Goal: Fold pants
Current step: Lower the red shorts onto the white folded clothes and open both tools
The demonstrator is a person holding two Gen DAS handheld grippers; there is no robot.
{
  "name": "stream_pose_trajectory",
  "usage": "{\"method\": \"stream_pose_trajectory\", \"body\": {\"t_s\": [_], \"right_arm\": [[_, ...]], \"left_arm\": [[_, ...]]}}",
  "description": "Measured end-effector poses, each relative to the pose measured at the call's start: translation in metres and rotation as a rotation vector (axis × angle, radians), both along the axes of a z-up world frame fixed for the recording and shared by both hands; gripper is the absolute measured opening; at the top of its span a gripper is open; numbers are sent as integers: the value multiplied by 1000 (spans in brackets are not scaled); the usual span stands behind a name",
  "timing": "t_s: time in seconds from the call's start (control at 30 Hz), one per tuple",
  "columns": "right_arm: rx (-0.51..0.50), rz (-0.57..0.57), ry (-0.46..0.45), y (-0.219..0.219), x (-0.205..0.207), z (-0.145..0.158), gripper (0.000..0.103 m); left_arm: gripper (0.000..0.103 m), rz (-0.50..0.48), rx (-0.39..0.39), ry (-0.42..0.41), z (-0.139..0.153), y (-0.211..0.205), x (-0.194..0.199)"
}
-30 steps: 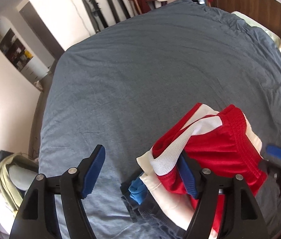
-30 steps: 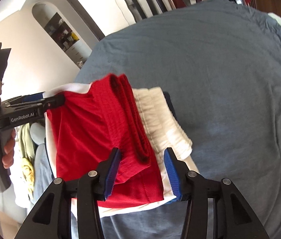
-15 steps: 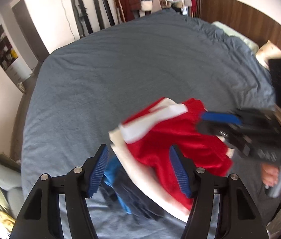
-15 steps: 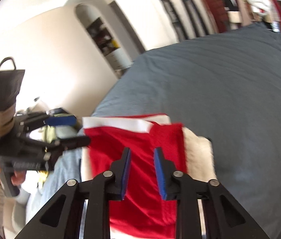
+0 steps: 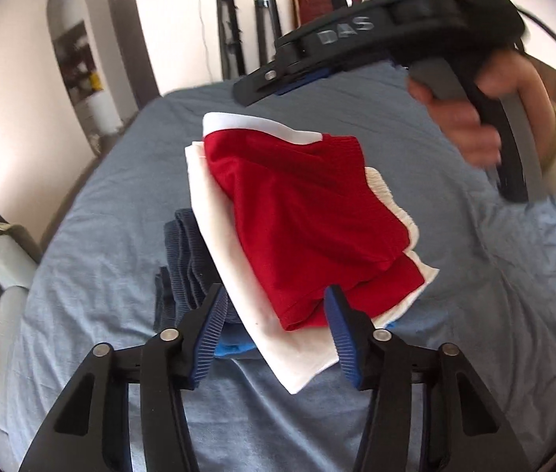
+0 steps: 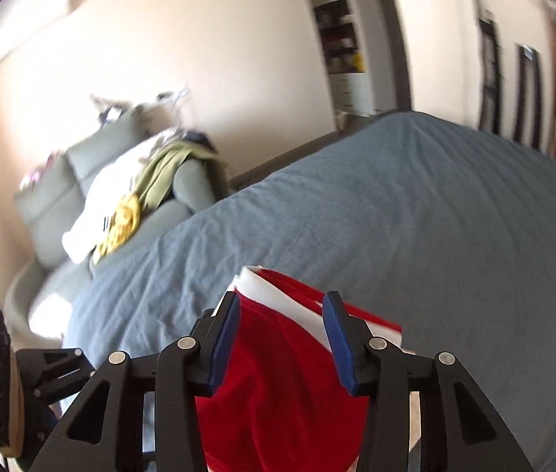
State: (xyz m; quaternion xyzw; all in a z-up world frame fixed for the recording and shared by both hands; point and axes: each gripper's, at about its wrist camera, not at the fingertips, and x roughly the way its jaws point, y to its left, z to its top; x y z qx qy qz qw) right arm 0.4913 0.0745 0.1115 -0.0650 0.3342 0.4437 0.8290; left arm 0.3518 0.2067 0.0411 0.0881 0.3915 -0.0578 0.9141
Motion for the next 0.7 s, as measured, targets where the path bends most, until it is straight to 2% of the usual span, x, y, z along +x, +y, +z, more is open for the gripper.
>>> {"method": "stream_pose_trajectory", "body": {"t_s": [0.13, 0.3, 0.5, 0.6, 0.7], "right_arm": [[-135, 92, -49, 29, 4, 1, 45], [-147, 147, -1, 40, 9, -8, 45], [-182, 183, -43, 54, 5, -13, 45], [-214, 180, -41, 62, 9, -19, 44], [-206, 171, -29, 61, 12, -21, 36]], "left_arm": [[45, -16, 9, -8, -9, -2, 4], [45, -62, 20, 3, -18, -7, -1], [45, -106, 43, 12, -32, -12, 0], [39, -118, 63, -3, -35, -12, 3], [30, -122, 93, -13, -39, -11, 7]]}}
